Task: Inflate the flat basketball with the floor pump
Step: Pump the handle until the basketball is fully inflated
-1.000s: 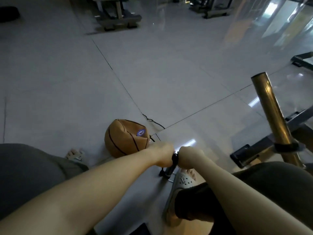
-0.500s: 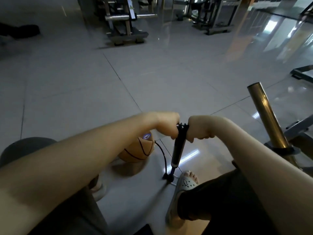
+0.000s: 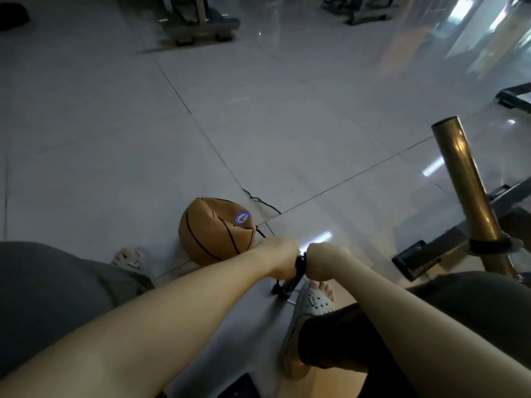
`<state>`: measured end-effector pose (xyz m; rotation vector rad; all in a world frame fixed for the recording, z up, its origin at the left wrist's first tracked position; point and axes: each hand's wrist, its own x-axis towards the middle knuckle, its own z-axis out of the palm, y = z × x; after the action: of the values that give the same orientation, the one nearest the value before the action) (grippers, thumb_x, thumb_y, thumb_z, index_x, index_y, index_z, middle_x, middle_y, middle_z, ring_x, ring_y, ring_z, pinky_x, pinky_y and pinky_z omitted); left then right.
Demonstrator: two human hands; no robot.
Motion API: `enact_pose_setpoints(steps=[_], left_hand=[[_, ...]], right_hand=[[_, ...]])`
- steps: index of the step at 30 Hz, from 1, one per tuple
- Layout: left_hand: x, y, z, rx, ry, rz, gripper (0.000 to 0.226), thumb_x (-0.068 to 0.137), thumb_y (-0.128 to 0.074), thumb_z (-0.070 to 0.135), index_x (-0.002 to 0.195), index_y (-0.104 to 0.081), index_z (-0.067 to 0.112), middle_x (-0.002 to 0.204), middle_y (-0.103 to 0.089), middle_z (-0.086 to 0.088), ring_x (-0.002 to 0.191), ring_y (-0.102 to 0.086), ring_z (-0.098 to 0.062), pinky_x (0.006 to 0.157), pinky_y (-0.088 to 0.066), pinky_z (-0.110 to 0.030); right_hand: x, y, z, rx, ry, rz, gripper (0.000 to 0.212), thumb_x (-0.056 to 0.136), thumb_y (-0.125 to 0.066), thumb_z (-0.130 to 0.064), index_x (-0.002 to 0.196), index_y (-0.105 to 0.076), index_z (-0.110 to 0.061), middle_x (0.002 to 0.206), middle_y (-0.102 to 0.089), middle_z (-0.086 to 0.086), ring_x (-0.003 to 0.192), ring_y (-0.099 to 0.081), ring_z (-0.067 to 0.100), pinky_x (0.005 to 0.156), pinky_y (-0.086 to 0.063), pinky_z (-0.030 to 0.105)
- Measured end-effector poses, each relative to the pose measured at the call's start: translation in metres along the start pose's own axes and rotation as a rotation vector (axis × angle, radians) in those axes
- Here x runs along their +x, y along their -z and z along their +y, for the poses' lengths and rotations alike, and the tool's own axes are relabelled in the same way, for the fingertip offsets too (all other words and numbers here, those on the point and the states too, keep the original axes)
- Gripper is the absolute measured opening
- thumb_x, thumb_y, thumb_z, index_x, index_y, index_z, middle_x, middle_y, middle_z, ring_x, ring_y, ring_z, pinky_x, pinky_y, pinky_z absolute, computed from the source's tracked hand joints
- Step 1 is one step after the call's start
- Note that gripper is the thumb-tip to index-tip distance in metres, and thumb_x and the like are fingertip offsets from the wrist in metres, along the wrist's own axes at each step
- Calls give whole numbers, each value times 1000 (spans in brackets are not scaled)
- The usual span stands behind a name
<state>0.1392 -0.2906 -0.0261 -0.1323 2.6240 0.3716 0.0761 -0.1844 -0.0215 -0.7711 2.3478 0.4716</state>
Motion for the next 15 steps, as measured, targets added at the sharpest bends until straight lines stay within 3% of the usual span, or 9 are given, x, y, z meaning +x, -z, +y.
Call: enact_pose_setpoints(steps=[3, 6, 8, 12, 15], left_hand=[[-9, 5, 4, 28, -12, -56, 8, 87, -57, 18, 94, -60, 16, 80, -59, -3, 80, -63, -29, 62, -45, -31], [-26, 19, 2, 41, -12, -106, 9, 86, -55, 17, 87, -64, 15, 78, -63, -4, 72, -62, -25, 56, -45, -29], [-38, 48, 3, 10, -15, -52, 9, 86, -57, 16, 78, -62, 14, 70, -59, -3, 61, -54, -21, 51, -39, -27], [-63, 129, 12, -96, -55, 32, 17, 85, -68, 9, 71, -60, 15, 64, -53, 0, 55, -48, -13, 50, -36, -24], [-60, 138, 15, -98, -63, 30, 25, 85, -65, 5, 65, -55, 16, 62, -51, 0, 52, -46, -13, 47, -35, -23]], right_hand=[[-10, -1, -6, -48, 2, -33, 22, 86, -56, -18, 66, -48, -15, 65, -50, -1, 58, -48, 16, 70, -47, 28], [-32, 18, -8, -1, 78, -121, 24, 85, -59, -10, 63, -50, -12, 56, -49, 2, 47, -44, 16, 51, -42, 24], [-52, 53, 2, 79, 119, -86, 24, 80, -62, -8, 60, -50, -10, 52, -47, 4, 43, -40, 18, 43, -35, 24], [-88, 124, 24, 210, 143, 15, 13, 76, -65, -10, 68, -56, -7, 56, -49, 6, 44, -39, 20, 44, -33, 23], [-90, 127, 23, 201, 139, 9, 10, 77, -62, -7, 70, -55, -7, 58, -50, 7, 45, -40, 20, 44, -33, 24]])
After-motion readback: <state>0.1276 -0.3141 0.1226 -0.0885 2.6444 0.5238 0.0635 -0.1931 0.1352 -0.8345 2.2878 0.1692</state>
